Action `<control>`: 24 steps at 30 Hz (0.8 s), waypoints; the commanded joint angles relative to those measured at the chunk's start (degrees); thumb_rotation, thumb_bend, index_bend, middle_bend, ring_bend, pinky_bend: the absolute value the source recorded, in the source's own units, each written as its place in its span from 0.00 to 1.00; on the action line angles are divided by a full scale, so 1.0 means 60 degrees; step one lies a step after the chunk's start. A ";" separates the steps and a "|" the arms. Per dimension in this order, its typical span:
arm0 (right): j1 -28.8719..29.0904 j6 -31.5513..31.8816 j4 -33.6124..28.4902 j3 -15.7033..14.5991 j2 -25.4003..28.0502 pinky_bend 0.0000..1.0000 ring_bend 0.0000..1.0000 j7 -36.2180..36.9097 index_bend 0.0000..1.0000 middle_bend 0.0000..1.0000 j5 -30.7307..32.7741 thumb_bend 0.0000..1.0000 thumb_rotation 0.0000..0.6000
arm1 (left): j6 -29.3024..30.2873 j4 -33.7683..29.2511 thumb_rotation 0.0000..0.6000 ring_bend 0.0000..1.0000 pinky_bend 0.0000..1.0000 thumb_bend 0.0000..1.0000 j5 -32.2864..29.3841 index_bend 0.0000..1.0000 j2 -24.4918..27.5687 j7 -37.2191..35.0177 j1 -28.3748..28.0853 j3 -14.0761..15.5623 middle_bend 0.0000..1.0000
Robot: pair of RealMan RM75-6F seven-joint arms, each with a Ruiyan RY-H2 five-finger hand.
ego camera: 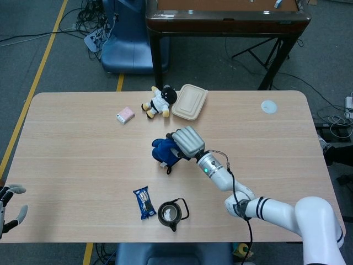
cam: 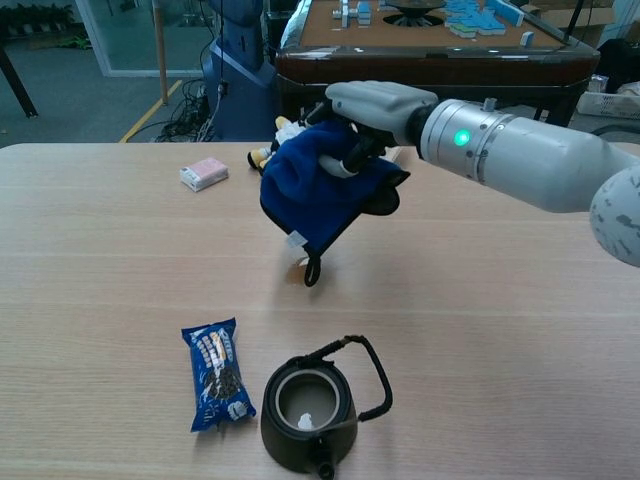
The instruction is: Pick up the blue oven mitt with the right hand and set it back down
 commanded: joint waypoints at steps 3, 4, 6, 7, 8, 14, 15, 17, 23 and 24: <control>0.0464 -0.0365 0.0552 -0.0090 -0.0671 0.70 0.53 -0.0195 0.68 0.58 0.0079 0.66 1.00 | -0.0009 0.0034 1.00 0.26 0.26 0.30 -0.0046 0.38 0.0019 -0.0032 0.0024 -0.0006 0.32; 0.0552 -0.0434 0.0722 -0.0139 -0.0832 0.70 0.53 -0.0237 0.68 0.58 0.0078 0.66 1.00 | -0.0017 0.0042 1.00 0.26 0.26 0.30 -0.0055 0.38 0.0023 -0.0037 0.0027 -0.0005 0.32; 0.0683 -0.0589 0.0987 -0.0232 -0.1092 0.70 0.53 -0.0291 0.68 0.58 0.0091 0.66 1.00 | -0.0012 0.0050 1.00 0.26 0.26 0.30 -0.0049 0.38 0.0025 -0.0060 0.0034 -0.0005 0.32; 0.0755 -0.0685 0.1163 -0.0296 -0.1248 0.70 0.53 -0.0334 0.68 0.58 0.0092 0.66 1.00 | 0.0000 0.0055 1.00 0.26 0.26 0.30 -0.0042 0.38 0.0022 -0.0069 0.0039 -0.0007 0.32; 0.0840 -0.0795 0.1416 -0.0365 -0.1440 0.70 0.53 -0.0388 0.68 0.58 0.0098 0.66 1.00 | 0.0015 0.0064 1.00 0.26 0.26 0.30 -0.0036 0.38 0.0015 -0.0073 0.0047 -0.0009 0.32; 0.1089 -0.1122 0.2498 -0.0635 -0.2249 0.70 0.53 -0.0386 0.68 0.58 0.0038 0.66 1.00 | 0.0106 0.0097 1.00 0.26 0.26 0.30 -0.0003 0.39 0.0013 -0.0142 0.0117 0.0007 0.32; 0.1115 -0.1161 0.2650 -0.0686 -0.2342 0.70 0.53 -0.0379 0.68 0.58 0.0002 0.66 1.00 | 0.0126 0.0107 1.00 0.26 0.26 0.30 -0.0001 0.39 0.0019 -0.0159 0.0131 0.0008 0.32; 0.1162 -0.1231 0.2979 -0.0779 -0.2538 0.70 0.53 -0.0351 0.68 0.58 -0.0069 0.66 1.00 | 0.0158 0.0125 1.00 0.26 0.26 0.30 0.0008 0.39 0.0029 -0.0211 0.0160 0.0015 0.32; 0.1255 -0.1415 0.3739 -0.0932 -0.2915 0.70 0.53 -0.0205 0.68 0.58 -0.0222 0.66 1.00 | 0.0171 0.0160 1.00 0.26 0.26 0.30 0.0021 0.39 0.0021 -0.0241 0.0194 0.0029 0.32; 0.1269 -0.1444 0.3845 -0.0939 -0.2961 0.70 0.53 -0.0190 0.68 0.58 -0.0231 0.66 1.00 | 0.0165 0.0161 1.00 0.26 0.26 0.30 0.0020 0.39 0.0018 -0.0234 0.0195 0.0031 0.32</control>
